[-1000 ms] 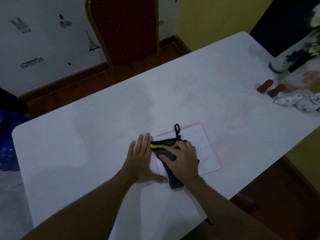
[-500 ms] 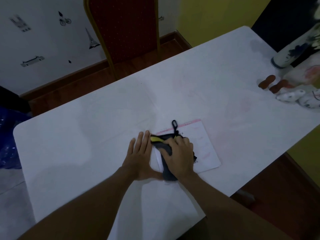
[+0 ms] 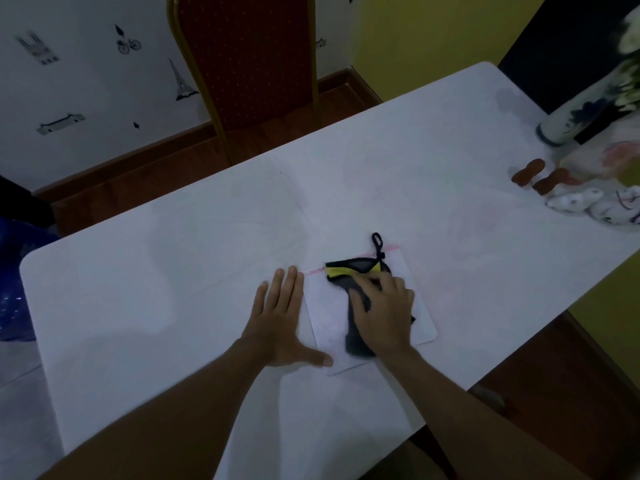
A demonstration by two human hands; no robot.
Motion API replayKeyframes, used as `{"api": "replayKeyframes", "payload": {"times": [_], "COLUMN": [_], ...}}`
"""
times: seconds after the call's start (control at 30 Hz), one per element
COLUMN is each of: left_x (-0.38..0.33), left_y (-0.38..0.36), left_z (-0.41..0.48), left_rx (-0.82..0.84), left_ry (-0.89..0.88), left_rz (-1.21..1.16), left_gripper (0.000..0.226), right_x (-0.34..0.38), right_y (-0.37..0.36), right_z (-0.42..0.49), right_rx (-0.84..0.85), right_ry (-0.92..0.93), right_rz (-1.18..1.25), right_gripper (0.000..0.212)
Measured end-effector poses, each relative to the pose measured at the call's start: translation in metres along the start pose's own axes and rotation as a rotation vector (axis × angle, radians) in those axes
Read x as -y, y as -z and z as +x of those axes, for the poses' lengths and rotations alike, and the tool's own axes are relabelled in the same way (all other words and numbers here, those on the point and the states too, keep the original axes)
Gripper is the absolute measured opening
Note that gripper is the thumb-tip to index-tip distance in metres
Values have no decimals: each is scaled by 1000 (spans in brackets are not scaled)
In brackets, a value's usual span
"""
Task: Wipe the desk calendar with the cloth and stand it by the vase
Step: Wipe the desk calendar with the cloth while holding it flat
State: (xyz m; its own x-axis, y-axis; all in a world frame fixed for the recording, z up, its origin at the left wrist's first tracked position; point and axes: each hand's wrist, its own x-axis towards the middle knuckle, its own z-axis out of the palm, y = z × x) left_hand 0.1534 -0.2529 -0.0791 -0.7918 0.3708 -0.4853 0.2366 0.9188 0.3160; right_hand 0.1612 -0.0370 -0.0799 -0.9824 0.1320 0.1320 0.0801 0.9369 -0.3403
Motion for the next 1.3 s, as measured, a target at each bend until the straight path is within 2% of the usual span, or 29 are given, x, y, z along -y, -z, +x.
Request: {"api": "replayKeyframes", "payload": {"times": [0.17,0.23,0.4,0.43,0.47,0.53,0.57,0.6,0.7,0.73,0.87,1.0,1.07,1.17,1.3], "left_x": [-1,-1,-2,-2,-2,-3,-2,-2,1,1,1,0,0,0,-1], "left_y": [0,0,3,3,3,4,5,6,10,11,9,8,9,8,7], "left_z": [0,0,0,0,-1,-1,-1,0,1,1,0,-1,-1,0,-1], "left_rx": [-3,2,14,19,25,38,48,61,114,125,104,104,107,98,91], "left_ry": [10,10,2,2,3,4,4,2,-15,-20,-12,-17,-13,-10,-19], "left_rz": [-14,-5,16,14,11,0,-3,-5,-6,-3,21,41,36,51,56], "left_gripper": [168,168,166,166,165,163,162,162,163,165,170,170,170,169,169], "right_x": [-22,-9,-2,-7,-11,-5,4,11,15,10,9,7,0,10,18], "right_y": [9,7,8,10,12,11,10,7,5,8,8,5,7,6,1], "right_z": [28,16,-30,-24,-17,-6,-8,-15,-46,-46,-37,-63,-58,-47,-67], "right_rx": [-83,-87,70,82,66,-10,-33,-33,53,69,67,111,80,9,85], "right_ry": [-366,-299,183,187,111,-167,-222,-171,216,252,-89,103,58,-139,7], "right_rz": [24,13,44,34,24,43,57,59,99,107,129,117,88,106,98], "right_gripper": [29,32,43,43,42,40,40,40,36,34,41,37,45,43,41]}}
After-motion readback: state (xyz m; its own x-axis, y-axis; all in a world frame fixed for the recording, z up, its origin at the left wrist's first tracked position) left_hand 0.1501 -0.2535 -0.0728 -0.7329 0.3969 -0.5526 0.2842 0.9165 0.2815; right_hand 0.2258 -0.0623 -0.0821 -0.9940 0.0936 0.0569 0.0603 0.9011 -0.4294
